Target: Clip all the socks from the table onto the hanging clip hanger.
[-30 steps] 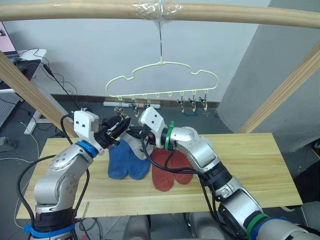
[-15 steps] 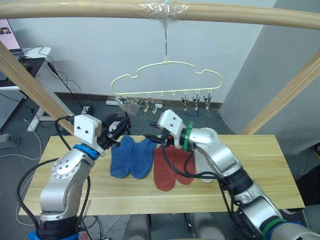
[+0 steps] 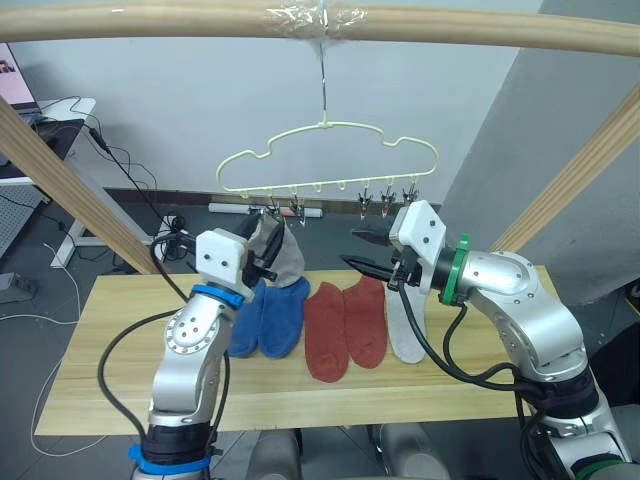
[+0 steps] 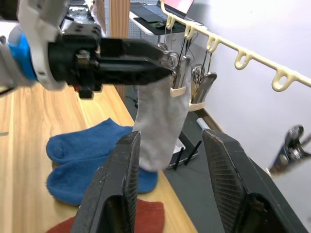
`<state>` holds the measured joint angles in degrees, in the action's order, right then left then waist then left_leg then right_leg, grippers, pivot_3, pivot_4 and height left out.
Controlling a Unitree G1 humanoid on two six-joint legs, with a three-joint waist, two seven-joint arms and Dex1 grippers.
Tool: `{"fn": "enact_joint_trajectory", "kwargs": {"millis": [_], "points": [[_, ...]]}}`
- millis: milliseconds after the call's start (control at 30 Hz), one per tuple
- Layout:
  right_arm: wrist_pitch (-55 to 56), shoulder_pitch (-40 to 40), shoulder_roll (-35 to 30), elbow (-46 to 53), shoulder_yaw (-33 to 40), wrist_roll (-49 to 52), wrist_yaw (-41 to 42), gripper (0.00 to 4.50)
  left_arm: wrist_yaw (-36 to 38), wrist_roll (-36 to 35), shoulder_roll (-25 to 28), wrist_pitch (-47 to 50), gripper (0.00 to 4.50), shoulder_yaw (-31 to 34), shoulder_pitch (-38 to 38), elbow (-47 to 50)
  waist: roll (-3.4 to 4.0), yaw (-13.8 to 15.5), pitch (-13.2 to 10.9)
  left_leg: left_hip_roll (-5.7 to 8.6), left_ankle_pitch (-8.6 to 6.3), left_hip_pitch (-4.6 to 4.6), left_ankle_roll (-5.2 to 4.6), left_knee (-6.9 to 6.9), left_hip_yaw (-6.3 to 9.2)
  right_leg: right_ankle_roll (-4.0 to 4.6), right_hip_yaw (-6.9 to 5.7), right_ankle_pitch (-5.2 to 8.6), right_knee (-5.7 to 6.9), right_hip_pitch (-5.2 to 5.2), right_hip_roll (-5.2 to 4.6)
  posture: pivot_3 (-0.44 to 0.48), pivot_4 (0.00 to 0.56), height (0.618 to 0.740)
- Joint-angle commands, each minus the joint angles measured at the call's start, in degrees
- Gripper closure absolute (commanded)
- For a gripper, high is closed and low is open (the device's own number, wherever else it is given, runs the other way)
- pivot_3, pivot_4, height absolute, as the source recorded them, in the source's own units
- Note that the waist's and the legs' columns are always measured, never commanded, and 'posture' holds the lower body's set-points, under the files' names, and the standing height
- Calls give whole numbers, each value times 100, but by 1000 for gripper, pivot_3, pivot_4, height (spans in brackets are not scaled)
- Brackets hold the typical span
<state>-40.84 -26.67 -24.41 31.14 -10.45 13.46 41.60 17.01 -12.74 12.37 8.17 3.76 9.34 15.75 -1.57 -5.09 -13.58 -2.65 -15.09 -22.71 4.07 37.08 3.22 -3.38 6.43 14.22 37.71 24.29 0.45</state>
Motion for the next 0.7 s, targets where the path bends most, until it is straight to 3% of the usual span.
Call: {"fn": "enact_joint_trajectory", "kwargs": {"millis": [33,67,433,700], "points": [[-122,-22,-54,306,157,173,-142,2400,-56,87,-38,-222,3163,1,97,-16,0,-2,-6,0,0,0,0,0,0,0,0,0,0,0,0,-114,263,740],[-153,-24,-77,321,174,202,-166,2400,-99,122,-59,-266,3396,8,120,-55,0,-2,-12,0,0,0,0,0,-1,0,1,0,0,0,0,-115,264,740],[-225,31,-318,356,299,411,-311,2400,-343,338,-156,-657,3396,75,-281,360,1,-1,-57,0,0,-2,0,-2,-1,-1,1,1,-6,0,0,-117,263,740],[-185,55,-405,332,299,499,-342,2400,-507,463,-208,-383,3396,-74,-644,675,-6,2,-69,0,0,-2,0,-2,-2,-22,2,13,-6,0,0,-108,261,740]]}}
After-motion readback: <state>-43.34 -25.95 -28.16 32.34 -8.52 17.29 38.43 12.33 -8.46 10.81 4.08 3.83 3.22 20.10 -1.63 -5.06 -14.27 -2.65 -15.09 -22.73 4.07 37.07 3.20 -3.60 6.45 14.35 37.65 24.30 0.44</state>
